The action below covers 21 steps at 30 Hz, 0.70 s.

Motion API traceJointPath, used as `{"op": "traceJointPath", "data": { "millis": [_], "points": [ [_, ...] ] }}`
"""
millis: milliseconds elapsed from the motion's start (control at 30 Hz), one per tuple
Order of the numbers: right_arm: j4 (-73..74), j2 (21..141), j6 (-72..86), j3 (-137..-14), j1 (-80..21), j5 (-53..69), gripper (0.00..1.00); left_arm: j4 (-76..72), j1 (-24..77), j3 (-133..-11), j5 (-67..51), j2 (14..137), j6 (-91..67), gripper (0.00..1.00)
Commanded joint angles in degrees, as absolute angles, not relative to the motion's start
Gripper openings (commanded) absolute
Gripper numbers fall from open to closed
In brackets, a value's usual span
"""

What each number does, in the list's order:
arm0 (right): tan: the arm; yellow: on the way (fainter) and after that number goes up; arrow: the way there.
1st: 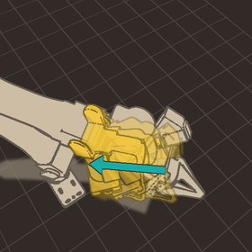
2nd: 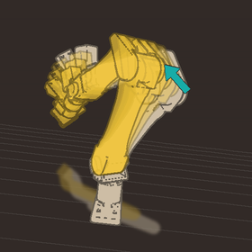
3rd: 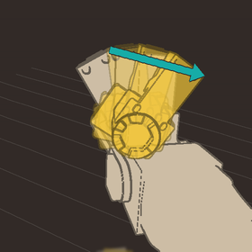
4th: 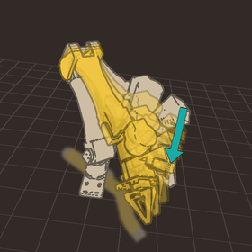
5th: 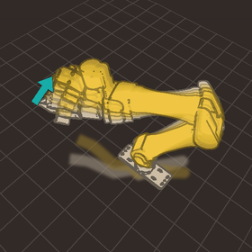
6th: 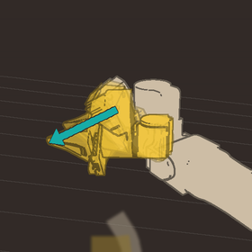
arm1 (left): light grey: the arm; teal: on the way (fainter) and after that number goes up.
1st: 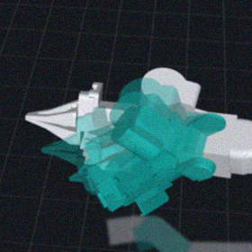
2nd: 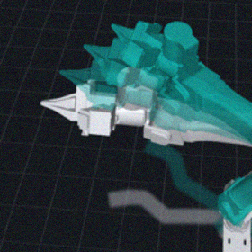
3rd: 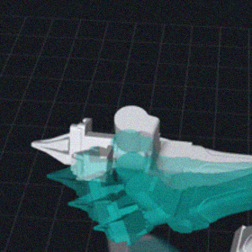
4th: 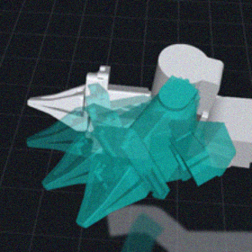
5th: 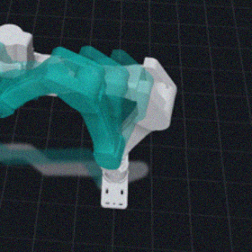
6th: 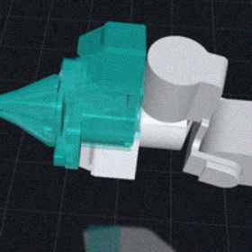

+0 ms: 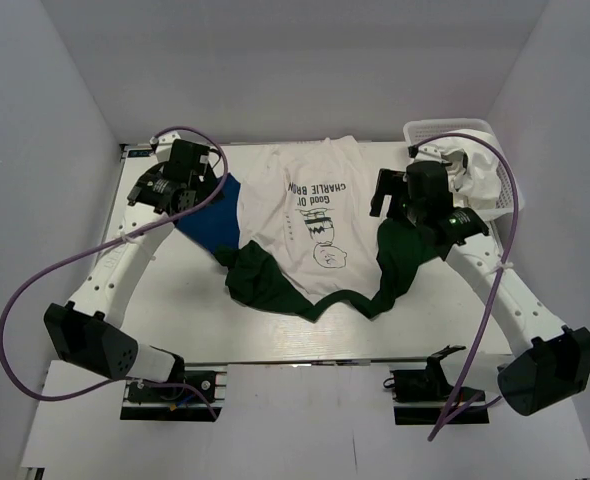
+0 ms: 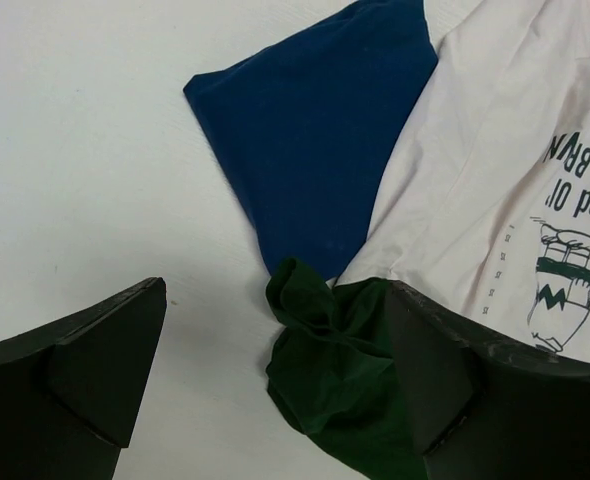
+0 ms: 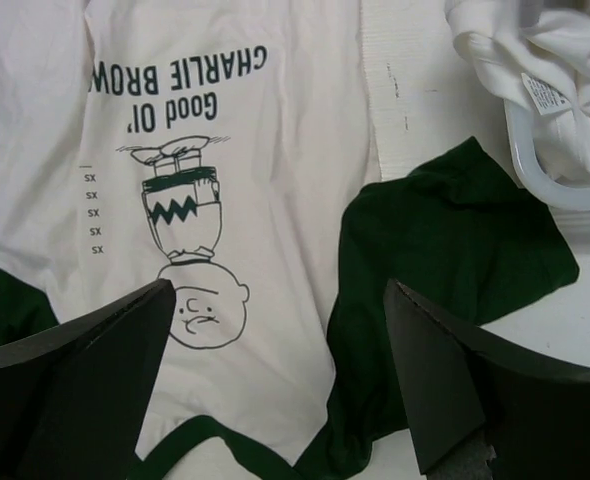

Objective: Fold and stack the t-shirts
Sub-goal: Flatten out the tshirt

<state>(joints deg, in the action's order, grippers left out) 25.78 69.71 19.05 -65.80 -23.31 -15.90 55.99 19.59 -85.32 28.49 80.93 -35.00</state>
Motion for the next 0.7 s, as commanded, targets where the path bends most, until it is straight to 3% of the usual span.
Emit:
{"op": "traceJointPath", "data": {
  "millis": [0, 300, 667],
  "points": [
    [22.4, 67.4, 17.7, -66.9, -23.3, -12.9, 0.9, 57.1, 19.4, -85.6, 30.1, 77.5, -36.6, 1.0],
    [20.7, 64.8, 15.0, -61.0, -23.3, -5.9, 0.9, 57.4, 18.9, -84.3, 28.7, 81.5, -38.7, 1.0],
    [22.3, 69.3, 15.3, -57.3, -23.2, -0.6, 0.9, 56.2, 14.8, -91.5, 26.2, 99.2, -37.6, 1.0]
  ]
}}
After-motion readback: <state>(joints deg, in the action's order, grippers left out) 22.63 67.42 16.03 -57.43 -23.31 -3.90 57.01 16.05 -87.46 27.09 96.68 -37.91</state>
